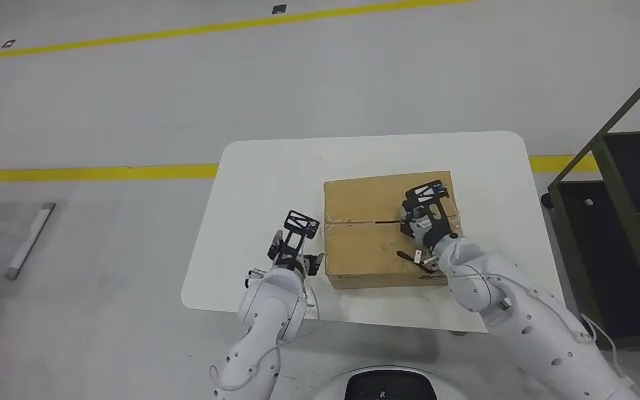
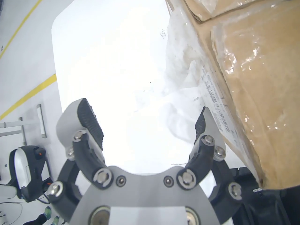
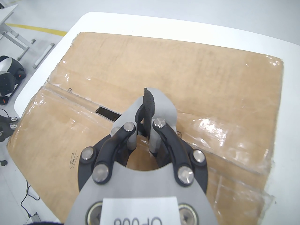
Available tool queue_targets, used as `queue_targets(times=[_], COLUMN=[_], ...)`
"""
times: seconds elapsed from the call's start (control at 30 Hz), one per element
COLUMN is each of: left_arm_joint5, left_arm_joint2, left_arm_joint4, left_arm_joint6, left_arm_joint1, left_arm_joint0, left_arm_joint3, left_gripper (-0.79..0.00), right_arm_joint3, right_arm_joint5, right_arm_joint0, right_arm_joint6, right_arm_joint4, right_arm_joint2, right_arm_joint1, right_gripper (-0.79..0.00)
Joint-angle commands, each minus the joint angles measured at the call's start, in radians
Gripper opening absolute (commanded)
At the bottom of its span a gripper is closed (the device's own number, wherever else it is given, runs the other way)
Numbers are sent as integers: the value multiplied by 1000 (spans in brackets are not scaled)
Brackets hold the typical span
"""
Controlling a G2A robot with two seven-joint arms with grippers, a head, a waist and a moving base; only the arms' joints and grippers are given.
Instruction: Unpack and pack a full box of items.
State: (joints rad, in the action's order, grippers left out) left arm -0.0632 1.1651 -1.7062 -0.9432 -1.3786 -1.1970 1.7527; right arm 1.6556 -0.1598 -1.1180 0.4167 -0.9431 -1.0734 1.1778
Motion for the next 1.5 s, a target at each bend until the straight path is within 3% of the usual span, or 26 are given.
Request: queue_targets(times=[0.0,0.47,0.97,1.47], left_arm_joint5=[2,91,135,166], left_arm_joint2=[-9,-29,18,1], left_arm_joint4=[4,61,159,157], left_arm_joint6=[24,186,284,329], left_arm_joint1=[-2,-22,-31,-45], left_arm_joint0=[7,43,63,118], left_arm_joint3=[-15,-123,-138,-123], left_gripper=[0,0,0,0], right_arm_joint3=[3,-2,-23,-31], right_arm_joint5=[2,27,33,31], right_arm_joint0=[-5,-5,8,7], right_arm_joint6=[-2,-1,4,1], right_arm_joint4=[-2,-21,-33,-21], right_arm_joint2=[-4,1,-10,-32], right_arm_joint1=[1,15,28,40], right_gripper=[-785,-785,-785,-785])
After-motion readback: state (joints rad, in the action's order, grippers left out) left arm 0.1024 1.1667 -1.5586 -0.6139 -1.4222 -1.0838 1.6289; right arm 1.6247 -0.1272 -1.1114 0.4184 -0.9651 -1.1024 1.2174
